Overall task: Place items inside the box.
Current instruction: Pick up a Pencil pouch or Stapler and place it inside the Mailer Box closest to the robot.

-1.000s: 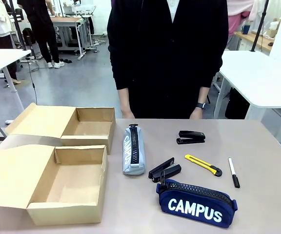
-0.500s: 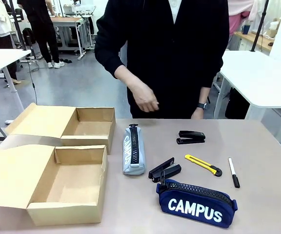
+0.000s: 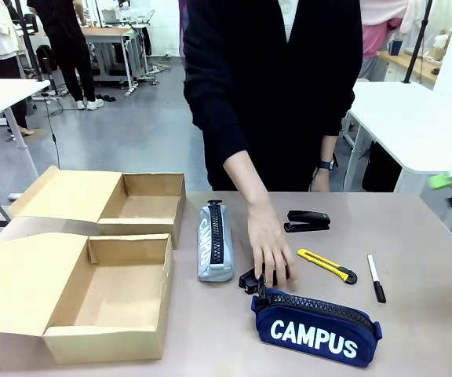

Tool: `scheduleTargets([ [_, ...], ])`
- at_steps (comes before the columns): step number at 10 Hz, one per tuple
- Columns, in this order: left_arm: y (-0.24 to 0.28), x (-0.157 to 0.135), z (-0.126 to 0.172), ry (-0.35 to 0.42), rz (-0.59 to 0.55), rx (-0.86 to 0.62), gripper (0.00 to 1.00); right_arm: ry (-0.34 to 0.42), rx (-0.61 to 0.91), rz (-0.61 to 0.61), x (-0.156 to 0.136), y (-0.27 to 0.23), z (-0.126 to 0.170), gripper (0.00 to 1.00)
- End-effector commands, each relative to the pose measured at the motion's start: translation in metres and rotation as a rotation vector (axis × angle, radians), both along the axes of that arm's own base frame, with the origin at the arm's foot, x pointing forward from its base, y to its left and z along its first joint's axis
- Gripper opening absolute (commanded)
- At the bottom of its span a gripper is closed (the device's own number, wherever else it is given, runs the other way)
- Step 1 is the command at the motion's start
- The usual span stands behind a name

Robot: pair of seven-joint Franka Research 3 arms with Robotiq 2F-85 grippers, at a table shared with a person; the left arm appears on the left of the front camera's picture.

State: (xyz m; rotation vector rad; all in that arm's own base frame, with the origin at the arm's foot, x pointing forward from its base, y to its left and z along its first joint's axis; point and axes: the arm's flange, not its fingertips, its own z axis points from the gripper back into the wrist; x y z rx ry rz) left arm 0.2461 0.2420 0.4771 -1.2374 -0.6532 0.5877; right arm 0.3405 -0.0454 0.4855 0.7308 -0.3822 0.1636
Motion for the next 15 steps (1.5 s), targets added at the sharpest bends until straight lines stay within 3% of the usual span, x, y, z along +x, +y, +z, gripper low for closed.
scheduleTargets([
  [1, 0.001, 0.0, 0.002, -0.037, 0.0, -0.002, 1.0, 0.023, 0.133, -0.108, -0.019, -0.042, -0.002, 1.0],
  [2, 0.001, 0.0, 0.002, -0.037, 0.0, -0.002, 1.0, 0.0, 0.0, 0.0, 0.0, 0.0, 0.0, 1.0],
  [3, 0.001, 0.0, 0.002, -0.037, 0.0, -0.002, 1.0, -0.034, 0.024, 0.031, -0.014, -0.018, 0.001, 1.0],
  [5, 0.001, 0.0, 0.002, -0.037, 0.0, -0.002, 1.0, -0.098, 0.319, -0.011, -0.053, -0.104, -0.001, 1.0],
  [6, 0.001, 0.0, 0.002, -0.037, 0.0, -0.002, 1.0, -0.123, 0.332, -0.09, -0.071, -0.126, -0.008, 1.0],
  [7, 0.001, 0.0, 0.002, -0.037, 0.0, -0.002, 1.0, -0.153, 0.329, -0.096, -0.078, -0.131, -0.014, 1.0],
  [11, 0.001, 0.0, 0.002, -0.037, 0.0, -0.002, 1.0, -0.162, 0.301, -0.079, -0.068, -0.13, -0.022, 1.0],
  [13, 0.001, 0.0, 0.002, -0.037, 0.0, -0.002, 1.0, -0.162, 0.231, -0.078, -0.061, -0.118, -0.02, 1.0],
  [14, 0.001, 0.0, 0.002, -0.037, 0.0, -0.002, 1.0, -0.171, 0.121, -0.039, -0.049, -0.094, -0.019, 1.0],
  [15, 0.001, 0.0, 0.002, -0.037, 0.0, -0.002, 1.0, -0.208, -0.122, 0.037, -0.022, -0.05, -0.023, 1.0],
])
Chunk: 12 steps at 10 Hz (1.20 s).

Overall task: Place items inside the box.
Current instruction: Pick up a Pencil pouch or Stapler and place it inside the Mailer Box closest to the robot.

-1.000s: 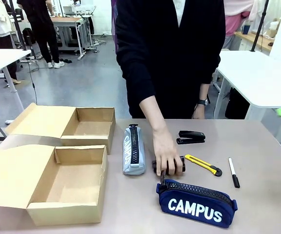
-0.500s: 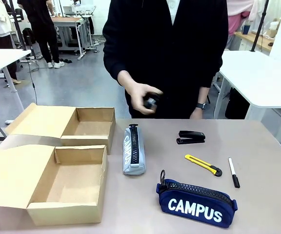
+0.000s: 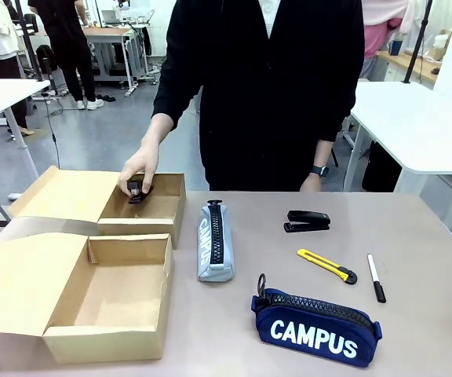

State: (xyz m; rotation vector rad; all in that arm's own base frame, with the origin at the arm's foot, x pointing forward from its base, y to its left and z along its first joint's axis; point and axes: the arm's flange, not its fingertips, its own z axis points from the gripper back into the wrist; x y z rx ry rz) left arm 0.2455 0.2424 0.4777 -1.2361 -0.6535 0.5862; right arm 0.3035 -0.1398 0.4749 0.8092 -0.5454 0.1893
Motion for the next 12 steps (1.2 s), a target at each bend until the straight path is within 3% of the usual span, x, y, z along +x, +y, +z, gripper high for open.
scheduleTargets([
  [1, 0.0, 0.001, 0.001, -0.037, 0.0, -0.004, 1.0, -0.096, -0.306, 0.207, 0.037, 0.081, -0.018, 1.0],
  [3, 0.0, 0.001, 0.001, -0.037, 0.0, -0.004, 1.0, -0.115, -0.471, 0.412, 0.079, 0.143, -0.038, 1.0],
  [4, 0.0, 0.001, 0.001, -0.037, 0.0, -0.004, 1.0, -0.065, -0.52, 0.415, 0.089, 0.161, -0.047, 1.0],
  [5, 0.0, 0.001, 0.001, -0.037, 0.0, -0.004, 1.0, -0.065, -0.372, 0.326, 0.059, 0.137, -0.014, 1.0],
  [7, 0.0, 0.001, 0.001, -0.037, 0.0, -0.004, 1.0, -0.065, -0.372, 0.326, 0.059, 0.137, -0.014, 1.0],
  [8, 0.0, 0.001, 0.001, -0.037, 0.0, -0.004, 1.0, -0.067, -0.424, 0.386, 0.072, 0.162, -0.03, 1.0],
  [9, 0.0, 0.001, 0.001, -0.037, 0.0, -0.004, 1.0, -0.13, -0.444, 0.59, 0.069, 0.165, -0.031, 1.0],
  [11, 0.0, 0.001, 0.001, -0.037, 0.0, -0.004, 1.0, -0.197, -0.459, 0.625, 0.11, 0.15, -0.028, 1.0],
  [12, 0.0, 0.001, 0.001, -0.037, 0.0, -0.004, 1.0, -0.236, -0.538, 0.72, 0.134, 0.147, -0.03, 1.0],
])
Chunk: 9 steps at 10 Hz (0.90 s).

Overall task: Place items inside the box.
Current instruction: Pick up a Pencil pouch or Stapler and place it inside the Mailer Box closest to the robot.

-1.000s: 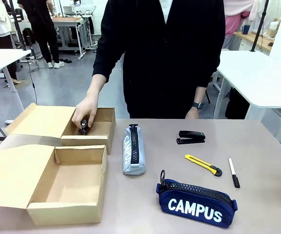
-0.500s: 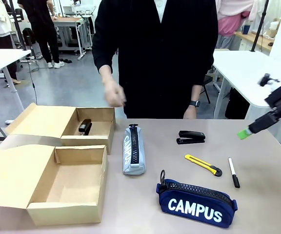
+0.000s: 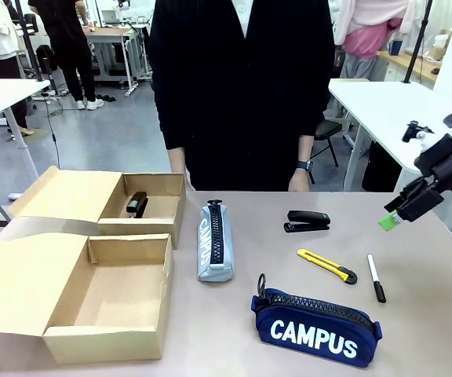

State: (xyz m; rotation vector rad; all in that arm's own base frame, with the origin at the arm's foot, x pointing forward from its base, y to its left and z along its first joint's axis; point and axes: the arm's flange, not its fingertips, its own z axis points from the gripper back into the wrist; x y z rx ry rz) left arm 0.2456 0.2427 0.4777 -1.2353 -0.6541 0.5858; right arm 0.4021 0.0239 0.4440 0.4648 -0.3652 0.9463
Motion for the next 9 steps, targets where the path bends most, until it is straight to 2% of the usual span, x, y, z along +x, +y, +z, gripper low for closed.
scheduleTargets([
  [1, 0.0, 0.0, 0.001, -0.036, 0.0, -0.005, 1.0, -0.079, -0.068, 0.2, 0.063, -0.014, -0.003, 1.0],
  [3, 0.0, 0.0, 0.001, -0.036, 0.0, -0.005, 1.0, -0.154, -0.077, 0.29, 0.103, -0.013, -0.009, 1.0],
  [5, 0.0, 0.0, 0.001, -0.036, 0.0, -0.005, 1.0, -0.2, -0.117, 0.372, 0.146, -0.011, -0.029, 1.0],
  [6, 0.0, 0.0, 0.001, -0.036, 0.0, -0.005, 1.0, -0.236, -0.066, 0.45, 0.162, -0.017, -0.039, 1.0],
  [8, 0.0, 0.0, 0.001, -0.036, 0.0, -0.005, 1.0, -0.18, -0.137, 0.572, 0.181, 0.009, -0.075, 1.0],
  [9, 0.0, 0.0, 0.001, -0.036, 0.0, -0.005, 1.0, -0.173, -0.106, 0.603, 0.189, 0.023, -0.092, 1.0],
])
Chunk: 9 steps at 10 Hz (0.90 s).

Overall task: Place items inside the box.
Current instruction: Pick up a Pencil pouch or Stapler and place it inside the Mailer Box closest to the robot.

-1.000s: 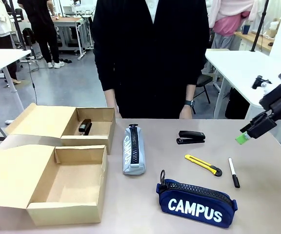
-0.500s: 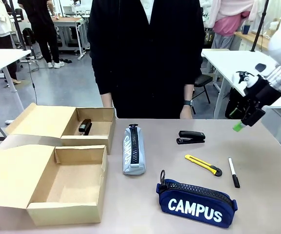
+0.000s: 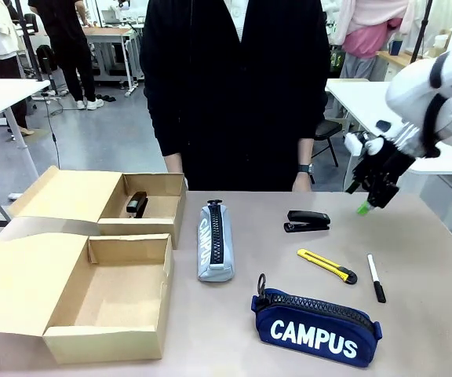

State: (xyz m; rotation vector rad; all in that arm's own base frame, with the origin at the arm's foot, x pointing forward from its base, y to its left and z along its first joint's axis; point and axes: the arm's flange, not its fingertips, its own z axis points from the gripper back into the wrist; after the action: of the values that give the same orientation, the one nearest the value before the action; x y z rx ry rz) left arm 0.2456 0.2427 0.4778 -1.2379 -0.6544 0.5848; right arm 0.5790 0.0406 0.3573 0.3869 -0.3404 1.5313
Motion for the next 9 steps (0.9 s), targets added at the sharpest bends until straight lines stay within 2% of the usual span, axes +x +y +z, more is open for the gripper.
scheduleTargets([
  [1, 0.0, 0.0, 0.001, -0.035, 0.001, -0.003, 1.0, -0.009, 0.01, 0.061, 0.018, 0.016, -0.019, 1.0],
  [4, 0.0, 0.0, 0.001, -0.035, 0.001, -0.003, 1.0, -0.013, 0.062, 0.065, 0.025, 0.048, -0.061, 1.0],
  [6, 0.0, 0.0, 0.001, -0.035, 0.001, -0.003, 1.0, -0.073, 0.09, 0.003, 0.026, 0.054, -0.07, 1.0],
  [9, 0.0, 0.0, 0.001, -0.035, 0.001, -0.003, 1.0, -0.014, 0.09, 0.02, 0.028, 0.057, -0.08, 1.0],
])
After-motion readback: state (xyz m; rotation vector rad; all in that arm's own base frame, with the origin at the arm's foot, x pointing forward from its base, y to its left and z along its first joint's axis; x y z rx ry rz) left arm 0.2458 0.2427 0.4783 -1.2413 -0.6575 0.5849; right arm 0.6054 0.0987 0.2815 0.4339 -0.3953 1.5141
